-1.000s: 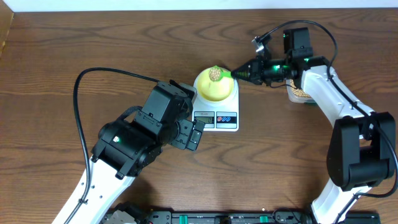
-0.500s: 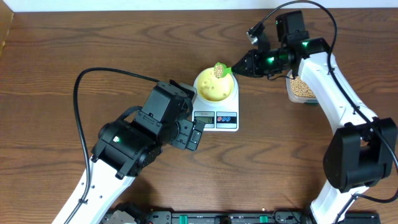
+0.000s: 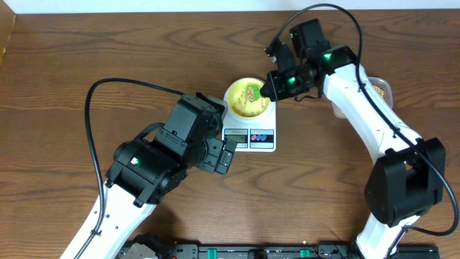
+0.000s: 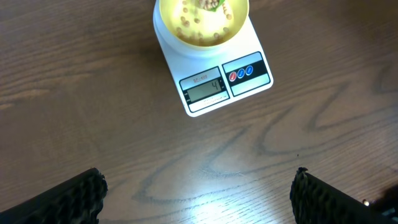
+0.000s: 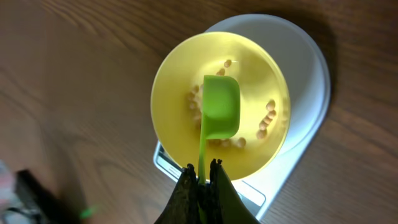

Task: Scoop item into bowl and weigh 50g on scale
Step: 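Tip the scoop to pour soybeans into the yellow bowl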

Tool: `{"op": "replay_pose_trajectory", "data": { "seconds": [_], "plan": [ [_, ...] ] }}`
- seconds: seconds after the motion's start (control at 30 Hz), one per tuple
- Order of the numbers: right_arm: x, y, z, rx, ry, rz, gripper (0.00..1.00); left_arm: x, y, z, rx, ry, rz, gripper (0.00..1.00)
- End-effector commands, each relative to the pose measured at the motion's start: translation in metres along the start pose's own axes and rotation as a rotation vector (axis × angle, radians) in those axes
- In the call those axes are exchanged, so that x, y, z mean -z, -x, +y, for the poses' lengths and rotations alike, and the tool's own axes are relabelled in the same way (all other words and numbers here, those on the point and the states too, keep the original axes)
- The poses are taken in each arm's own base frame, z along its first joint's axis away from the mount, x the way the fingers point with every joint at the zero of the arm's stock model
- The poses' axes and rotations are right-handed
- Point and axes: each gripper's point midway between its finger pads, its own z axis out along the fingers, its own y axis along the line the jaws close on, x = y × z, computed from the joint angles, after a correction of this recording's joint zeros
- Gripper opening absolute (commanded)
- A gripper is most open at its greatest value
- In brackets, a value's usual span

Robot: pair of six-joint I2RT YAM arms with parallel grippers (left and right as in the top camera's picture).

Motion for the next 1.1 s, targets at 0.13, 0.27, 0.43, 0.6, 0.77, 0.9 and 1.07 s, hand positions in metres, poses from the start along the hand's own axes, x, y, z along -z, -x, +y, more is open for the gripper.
{"op": "replay_pose_trajectory", "data": {
  "seconds": [0.13,0.27,0.43,0.6,0.77,0.9,1.07],
  "plan": [
    [0.008,0.015,0.007,0.197,-0.176,-0.029,0.01,0.004,0.005,-0.001,-0.007,-0.007,-0.015,0.97],
    [0.012,0.019,0.011,0.286,-0.268,-0.026,0.01,0.004,0.005,-0.001,-0.007,-0.007,-0.015,0.97],
    [0.017,0.021,0.017,0.402,-0.399,-0.017,0.01,0.004,0.005,-0.001,-0.007,-0.007,-0.015,0.97],
    [0.016,0.019,0.026,0.492,-0.469,0.0,0.01,0.004,0.005,-0.001,-0.007,-0.007,-0.015,0.97],
    [0.017,0.018,0.028,0.517,-0.522,0.002,0.01,0.004,0.005,-0.001,-0.007,-0.007,-0.015,0.97],
    [0.017,0.018,0.028,0.519,-0.535,0.001,0.01,0.004,0.005,-0.001,-0.007,-0.007,-0.015,0.97],
    [0.016,0.018,0.03,0.481,-0.494,-0.007,0.01,0.004,0.005,-0.001,-0.007,-0.007,-0.015,0.97]
  ]
}}
